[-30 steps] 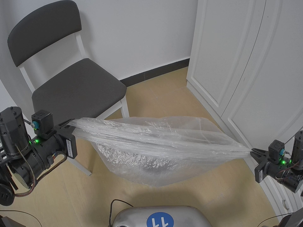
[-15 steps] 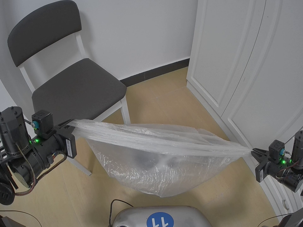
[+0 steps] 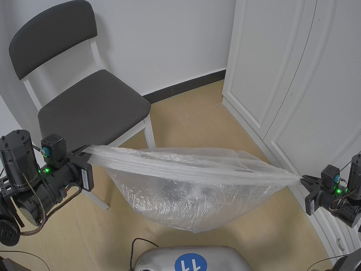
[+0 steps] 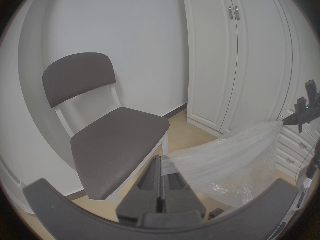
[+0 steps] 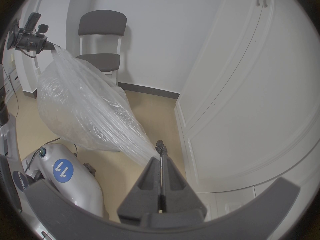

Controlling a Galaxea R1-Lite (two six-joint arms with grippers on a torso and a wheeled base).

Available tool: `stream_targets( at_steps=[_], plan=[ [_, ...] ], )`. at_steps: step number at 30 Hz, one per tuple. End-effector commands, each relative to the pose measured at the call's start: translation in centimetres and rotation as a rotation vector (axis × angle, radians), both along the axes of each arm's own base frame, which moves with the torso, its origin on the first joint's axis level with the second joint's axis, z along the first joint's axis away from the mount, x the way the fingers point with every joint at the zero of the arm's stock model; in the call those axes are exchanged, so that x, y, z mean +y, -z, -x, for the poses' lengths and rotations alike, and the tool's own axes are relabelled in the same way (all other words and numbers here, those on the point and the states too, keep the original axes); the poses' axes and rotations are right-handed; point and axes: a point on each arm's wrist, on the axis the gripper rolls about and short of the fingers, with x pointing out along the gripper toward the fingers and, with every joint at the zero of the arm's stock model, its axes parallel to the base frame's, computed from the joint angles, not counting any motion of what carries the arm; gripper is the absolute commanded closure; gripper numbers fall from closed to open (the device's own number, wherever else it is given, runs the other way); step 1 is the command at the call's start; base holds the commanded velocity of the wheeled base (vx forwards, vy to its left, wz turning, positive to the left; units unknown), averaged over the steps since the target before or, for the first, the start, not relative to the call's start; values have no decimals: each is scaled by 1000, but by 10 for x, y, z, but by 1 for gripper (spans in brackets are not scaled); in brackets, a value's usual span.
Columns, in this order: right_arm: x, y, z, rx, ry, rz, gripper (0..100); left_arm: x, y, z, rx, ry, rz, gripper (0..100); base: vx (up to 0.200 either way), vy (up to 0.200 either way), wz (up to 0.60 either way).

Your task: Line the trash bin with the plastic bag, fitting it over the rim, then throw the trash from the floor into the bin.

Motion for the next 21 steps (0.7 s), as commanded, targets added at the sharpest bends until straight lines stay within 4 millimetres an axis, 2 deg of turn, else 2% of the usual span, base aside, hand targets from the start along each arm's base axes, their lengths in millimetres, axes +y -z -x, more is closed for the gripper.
stream_targets(
  at_steps=[1, 12, 21],
  plan=[
    [3, 0, -1, 3, -25, -9, 100, -10, 5, 2, 19, 48, -8, 100, 0, 0, 0],
    [10, 5, -1, 38, -111, -20, 100, -31, 18, 15, 62, 165, -37, 100, 0, 0, 0],
    [29, 10, -4, 39, -174, -78, 100, -43, 21, 20, 76, 225, -39, 100, 0, 0, 0]
  ],
)
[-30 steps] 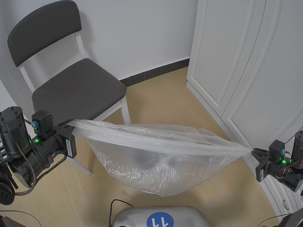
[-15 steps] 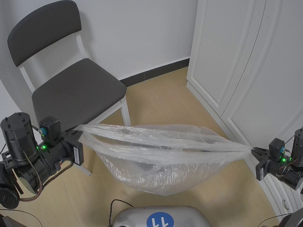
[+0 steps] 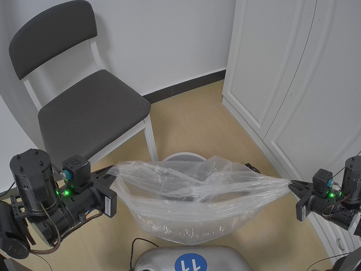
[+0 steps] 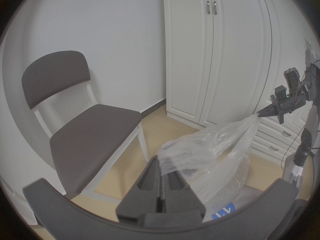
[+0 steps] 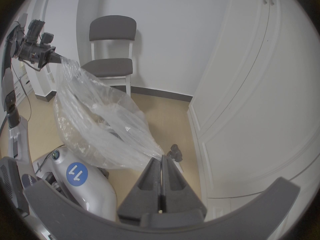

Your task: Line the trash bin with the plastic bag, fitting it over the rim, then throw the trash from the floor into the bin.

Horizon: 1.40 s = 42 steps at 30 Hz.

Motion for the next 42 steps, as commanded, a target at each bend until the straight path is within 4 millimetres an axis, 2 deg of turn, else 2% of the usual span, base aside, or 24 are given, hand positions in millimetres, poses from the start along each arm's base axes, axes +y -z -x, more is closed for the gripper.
stream_targets(
  at_steps=[1, 8, 10, 11, 17, 22, 26, 27, 29, 32, 37, 42],
  plan=[
    [9, 5, -4, 16, -29, -12, 100, -6, 3, 1, 11, 24, -7, 100, 0, 0, 0],
    [32, 16, -19, -14, -57, -107, 100, -29, 15, -11, -25, 56, 64, 100, 0, 0, 0],
    [32, 16, -19, -14, -57, -107, 100, -29, 15, -11, -25, 56, 64, 100, 0, 0, 0],
    [40, 23, -26, -29, -58, -149, 100, -41, 22, -18, -45, 69, 110, 100, 0, 0, 0],
    [54, 34, -41, -83, -57, -221, 100, -60, 30, -28, -78, 83, 194, 100, 0, 0, 0],
    [59, 40, -60, -144, -32, -327, 100, -75, 31, -48, -76, 41, 286, 100, 0, 0, 0],
    [62, 61, -86, -143, 12, -383, 100, -71, 33, -54, -69, 12, 290, 100, 0, 0, 0],
    [62, 61, -86, -143, 12, -383, 100, -71, 33, -54, -69, 12, 290, 100, 0, 0, 0],
    [61, 78, -104, -106, 43, -378, 100, -68, 34, -59, -70, -6, 290, 100, 0, 0, 0],
    [63, 86, -117, -90, 60, -427, 100, -66, 37, -67, -68, -30, 286, 100, 0, 0, 0],
    [69, 93, -137, -81, 95, -542, 100, -64, 48, -93, -59, -89, 295, 100, 0, 0, 0],
    [65, 94, -145, -86, 107, -558, 100, -68, 57, -117, -43, -139, 356, 100, 0, 0, 0]
  ],
)
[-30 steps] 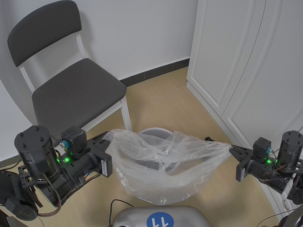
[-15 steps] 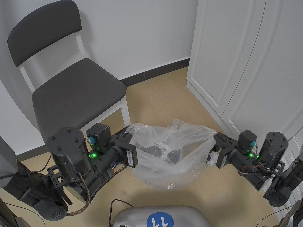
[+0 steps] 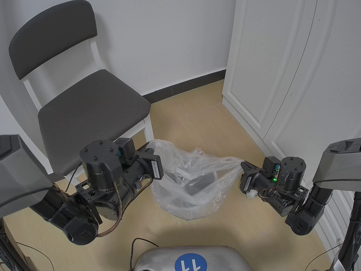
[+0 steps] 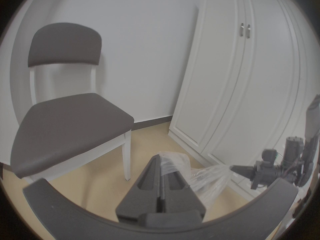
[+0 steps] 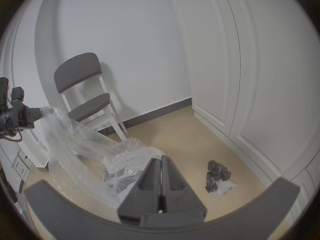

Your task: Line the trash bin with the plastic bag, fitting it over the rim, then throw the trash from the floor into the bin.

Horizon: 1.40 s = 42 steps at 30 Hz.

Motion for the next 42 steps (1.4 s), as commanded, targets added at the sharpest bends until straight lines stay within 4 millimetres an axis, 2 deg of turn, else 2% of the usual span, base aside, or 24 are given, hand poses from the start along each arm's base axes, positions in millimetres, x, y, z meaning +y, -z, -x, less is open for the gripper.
stream_targets(
  at_steps=[1, 9, 11, 18, 21, 27, 32, 37, 42],
  plan=[
    [-3, 12, -13, 7, 20, -6, 100, -2, 20, -29, 37, -51, 20, 100, 0, 0, 0],
    [-12, 12, -31, -9, 72, -57, 100, 0, 28, -57, 45, -106, 96, 100, 0, 0, 0],
    [-11, 15, -37, -8, 78, -80, 100, 1, 33, -64, 49, -119, 96, 100, 0, 0, 0],
    [-8, 25, -50, 2, 92, -143, 100, 0, 31, -87, 22, -187, 203, 100, 0, 0, 0],
    [-4, 29, -58, 4, 96, -192, 100, -3, 38, -101, 8, -240, 223, 100, 0, 0, 0],
    [-1, 29, -60, 11, 96, -258, 100, -8, 54, -108, 1, -241, 227, 100, 0, 0, 0],
    [4, 36, -65, 20, 95, -286, 100, -15, 67, -115, -21, -233, 246, 100, 0, 0, 0],
    [10, 46, -70, 30, 94, -284, 100, -29, 72, -112, -9, -203, 300, 100, 0, 0, 0],
    [10, 46, -69, 35, 94, -298, 100, -40, 87, -110, 23, -182, 315, 100, 0, 0, 0]
  ],
)
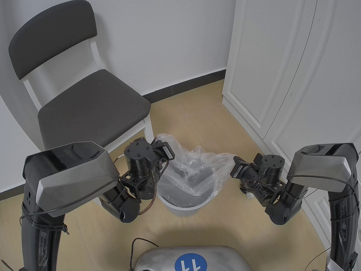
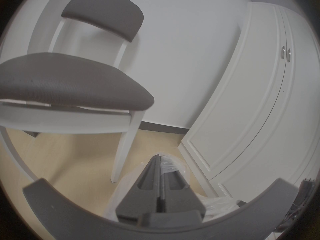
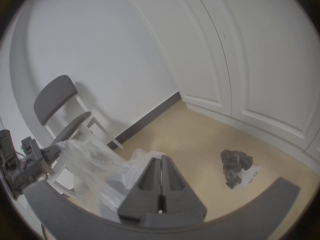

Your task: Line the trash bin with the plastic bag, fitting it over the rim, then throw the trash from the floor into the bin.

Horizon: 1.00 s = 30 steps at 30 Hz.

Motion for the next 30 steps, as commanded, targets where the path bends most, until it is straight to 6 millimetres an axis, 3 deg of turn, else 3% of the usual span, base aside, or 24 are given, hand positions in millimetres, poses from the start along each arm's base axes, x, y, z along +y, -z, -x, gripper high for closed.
stream_targets(
  at_steps=[1, 10, 14, 23, 30],
  plan=[
    [1, 3, 0, -6, -3, -6, 100, -10, 17, 0, 27, 18, -11, 100, 0, 0, 0],
    [2, 5, 3, 7, -9, 0, 100, -11, 34, -2, 57, 16, -24, 100, 0, 0, 0],
    [-20, 4, 7, 23, 9, 89, 100, 9, 29, -9, 68, -30, -67, 100, 0, 0, 0],
    [-82, 15, 32, 110, -91, 376, 100, 47, 51, -13, 220, -91, -265, 100, 0, 0, 0],
    [-100, 24, 41, 144, -135, 471, 100, 56, 53, -12, 236, -105, -312, 100, 0, 0, 0]
  ],
)
